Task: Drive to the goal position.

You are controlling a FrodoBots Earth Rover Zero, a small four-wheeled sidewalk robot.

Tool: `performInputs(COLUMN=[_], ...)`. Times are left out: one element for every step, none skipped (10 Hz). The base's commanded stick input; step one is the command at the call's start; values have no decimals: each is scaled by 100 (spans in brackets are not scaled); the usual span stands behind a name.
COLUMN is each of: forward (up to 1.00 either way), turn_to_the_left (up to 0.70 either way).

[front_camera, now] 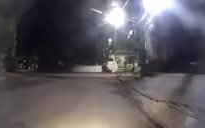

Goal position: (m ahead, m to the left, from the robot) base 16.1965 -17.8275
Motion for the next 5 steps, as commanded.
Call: performInputs(forward=[70,70,70,70,70], turn_to_the_left=[0,0,0,0,0])
